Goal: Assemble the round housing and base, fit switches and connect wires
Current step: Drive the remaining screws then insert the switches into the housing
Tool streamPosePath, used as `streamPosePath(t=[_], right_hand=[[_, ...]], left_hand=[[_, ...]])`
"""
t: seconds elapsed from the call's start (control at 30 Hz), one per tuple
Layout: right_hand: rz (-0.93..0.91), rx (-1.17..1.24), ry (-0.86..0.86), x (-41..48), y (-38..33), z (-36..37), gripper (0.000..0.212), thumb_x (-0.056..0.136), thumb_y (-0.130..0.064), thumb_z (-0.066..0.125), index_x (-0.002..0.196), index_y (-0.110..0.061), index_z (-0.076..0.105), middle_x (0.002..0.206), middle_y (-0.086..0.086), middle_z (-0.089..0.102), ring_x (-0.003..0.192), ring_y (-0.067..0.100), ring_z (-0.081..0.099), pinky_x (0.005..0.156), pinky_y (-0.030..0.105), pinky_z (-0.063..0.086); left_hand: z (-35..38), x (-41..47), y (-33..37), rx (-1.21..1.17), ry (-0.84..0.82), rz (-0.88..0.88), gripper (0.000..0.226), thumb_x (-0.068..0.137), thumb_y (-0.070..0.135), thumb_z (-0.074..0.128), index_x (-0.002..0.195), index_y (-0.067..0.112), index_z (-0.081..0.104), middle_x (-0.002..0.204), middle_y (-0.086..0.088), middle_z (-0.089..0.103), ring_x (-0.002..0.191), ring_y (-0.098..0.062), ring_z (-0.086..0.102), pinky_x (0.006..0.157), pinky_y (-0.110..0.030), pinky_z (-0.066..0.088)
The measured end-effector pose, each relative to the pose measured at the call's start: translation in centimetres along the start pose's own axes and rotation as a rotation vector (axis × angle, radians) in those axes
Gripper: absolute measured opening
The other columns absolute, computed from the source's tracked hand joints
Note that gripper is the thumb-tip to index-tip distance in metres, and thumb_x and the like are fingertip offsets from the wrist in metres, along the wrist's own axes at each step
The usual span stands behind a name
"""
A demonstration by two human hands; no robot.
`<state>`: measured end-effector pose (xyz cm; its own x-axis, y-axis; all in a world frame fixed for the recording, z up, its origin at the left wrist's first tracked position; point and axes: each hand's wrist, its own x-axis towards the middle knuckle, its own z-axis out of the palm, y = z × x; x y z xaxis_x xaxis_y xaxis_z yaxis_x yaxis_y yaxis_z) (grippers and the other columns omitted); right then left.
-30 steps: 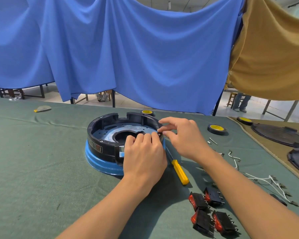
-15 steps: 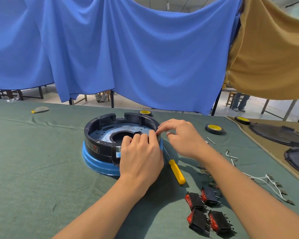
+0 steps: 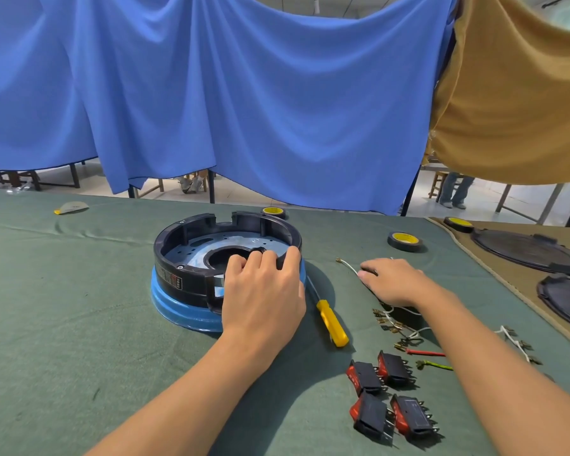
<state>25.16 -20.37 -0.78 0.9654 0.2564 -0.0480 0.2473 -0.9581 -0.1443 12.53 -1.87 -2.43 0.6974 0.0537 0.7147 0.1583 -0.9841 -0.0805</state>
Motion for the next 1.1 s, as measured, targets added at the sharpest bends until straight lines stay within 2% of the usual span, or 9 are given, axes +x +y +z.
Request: streamPosePath(t=[0.17,0.27,0.43,0.6,0.7,0.8,0.87,1.0,1.1], right_hand=[[0.040,-0.036,0.206,-0.1,-0.3,0.6,0.028,0.099,-0.031,0.043,0.093,-0.018,0.067,0.097,0.007,0.066,0.094,0.026,0.057,0.087,0.039,0.041],[0.058,0.046,0.302,0.0,-0.5,0.5,0.016,0.093,-0.018,0.058,0.101,-0.019,0.071,0.101,0.010,0.068,0.096,0.029,0.060,0.090,0.045,0.050],[0.054,0.095,0.347,-0.5,-0.6,0.8,0.022,0.091,-0.012,0.059,0.103,-0.029,0.065,0.107,0.005,0.068,0.102,0.027,0.060,0.091,0.045,0.050],[0.057,0.118,0.323,-0.7,-1.3,-0.8,0.029,0.092,-0.004,0.053,0.119,-0.010,0.060,0.123,0.014,0.060,0.112,0.031,0.055,0.093,0.041,0.048],[-0.024,0.426,0.256,-1.7,-2.9,-2.7,0.031,0.094,0.001,0.046,0.113,-0.009,0.068,0.121,0.012,0.062,0.115,0.027,0.056,0.095,0.040,0.049],[-0.090,0.988,0.062,-3.5,-5.7,-4.2,0.026,0.097,0.004,0.045,0.105,-0.006,0.069,0.087,0.004,0.056,0.085,0.013,0.054,0.081,0.036,0.056],[-0.100,1.173,-0.035,-4.4,-7.6,-4.3,0.025,0.097,0.005,0.045,0.099,-0.006,0.068,0.072,0.004,0.047,0.068,0.011,0.047,0.084,0.046,0.053],[-0.029,1.430,-0.102,-5.3,-10.5,-2.9,0.028,0.096,0.009,0.040,0.094,-0.004,0.065,0.084,0.015,0.057,0.079,0.022,0.056,0.084,0.059,0.051],[0.067,1.591,-0.046,-5.4,-11.0,-2.3,0.029,0.096,0.009,0.039,0.093,-0.004,0.065,0.085,0.014,0.060,0.077,0.022,0.059,0.073,0.058,0.055]], left_hand=[[0.1,0.0,0.0,0.005,0.011,0.000,0.031,0.082,0.028,0.065,0.111,0.015,0.067,0.076,-0.005,0.068,0.071,-0.028,0.061,0.069,-0.039,0.042],[0.1,-0.1,-0.1,0.012,0.019,0.002,0.031,0.081,0.029,0.067,0.110,0.016,0.067,0.076,-0.005,0.067,0.071,-0.027,0.060,0.070,-0.039,0.042],[0.0,0.0,-0.1,0.052,0.011,-0.005,0.032,0.071,0.020,0.079,0.101,0.018,0.069,0.066,-0.001,0.063,0.064,-0.026,0.057,0.076,-0.040,0.029],[-0.2,0.6,-0.3,0.046,-0.030,0.009,0.026,0.068,0.018,0.081,0.090,0.018,0.066,0.062,0.000,0.060,0.060,-0.026,0.056,0.076,-0.040,0.024],[-0.4,1.1,-0.5,0.015,-0.062,-0.007,0.021,0.078,0.020,0.073,0.096,0.021,0.063,0.066,0.002,0.060,0.064,-0.025,0.057,0.079,-0.039,0.022],[-0.8,2.0,-1.0,-0.027,-0.039,-0.041,0.020,0.086,0.023,0.064,0.105,0.023,0.059,0.073,0.005,0.063,0.072,-0.024,0.060,0.080,-0.039,0.019],[-1.0,2.5,-1.4,-0.069,-0.013,-0.065,0.017,0.090,0.030,0.060,0.106,0.024,0.058,0.078,0.005,0.066,0.078,-0.024,0.062,0.081,-0.039,0.018],[-1.3,2.8,-1.7,-0.120,0.000,-0.078,0.021,0.092,0.037,0.057,0.109,0.024,0.055,0.083,0.004,0.067,0.081,-0.024,0.062,0.081,-0.041,0.019],[-1.3,2.5,-1.7,-0.136,-0.026,-0.072,0.024,0.094,0.037,0.055,0.113,0.023,0.052,0.088,0.003,0.067,0.084,-0.025,0.062,0.084,-0.042,0.022]])
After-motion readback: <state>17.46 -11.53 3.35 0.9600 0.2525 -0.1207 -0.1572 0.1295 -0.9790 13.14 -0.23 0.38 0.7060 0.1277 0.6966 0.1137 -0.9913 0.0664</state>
